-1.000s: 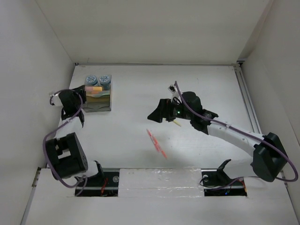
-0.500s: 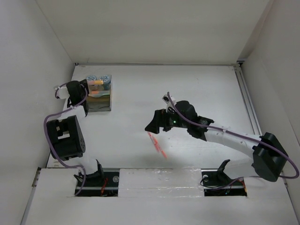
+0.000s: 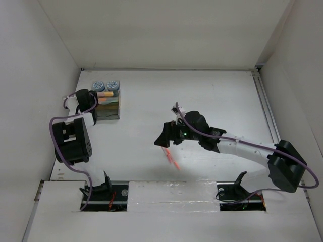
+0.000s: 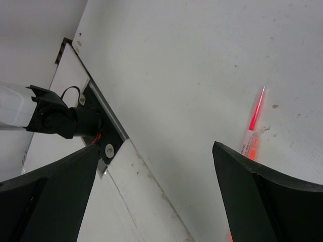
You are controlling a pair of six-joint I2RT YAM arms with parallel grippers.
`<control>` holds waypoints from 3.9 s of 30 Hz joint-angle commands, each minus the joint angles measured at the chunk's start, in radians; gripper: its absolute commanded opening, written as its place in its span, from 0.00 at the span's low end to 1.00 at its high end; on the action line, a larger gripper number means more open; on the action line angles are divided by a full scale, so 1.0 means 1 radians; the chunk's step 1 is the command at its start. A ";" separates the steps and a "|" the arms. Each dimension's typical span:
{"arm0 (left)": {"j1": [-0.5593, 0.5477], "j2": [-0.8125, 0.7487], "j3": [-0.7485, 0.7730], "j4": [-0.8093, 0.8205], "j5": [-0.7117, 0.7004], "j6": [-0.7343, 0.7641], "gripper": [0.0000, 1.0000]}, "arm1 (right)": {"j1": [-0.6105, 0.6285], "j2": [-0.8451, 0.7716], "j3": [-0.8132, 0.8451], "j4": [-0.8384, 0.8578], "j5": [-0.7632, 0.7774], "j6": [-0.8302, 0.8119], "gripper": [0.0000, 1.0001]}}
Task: Sort the stationery into containers
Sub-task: Place the pen in the storage box, then pick up the pen from the center of the board.
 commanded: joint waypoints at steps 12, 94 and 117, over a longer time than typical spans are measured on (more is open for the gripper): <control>0.002 -0.009 0.028 0.066 0.073 0.017 0.69 | 0.017 0.009 0.035 0.069 -0.020 -0.008 1.00; 0.002 -0.761 -0.084 -0.658 0.830 0.850 1.00 | -0.227 0.609 0.389 -0.629 0.491 -0.332 0.00; 0.002 -0.683 -0.198 -0.413 1.126 0.710 0.97 | 0.078 0.687 1.107 -0.657 0.253 -0.292 0.00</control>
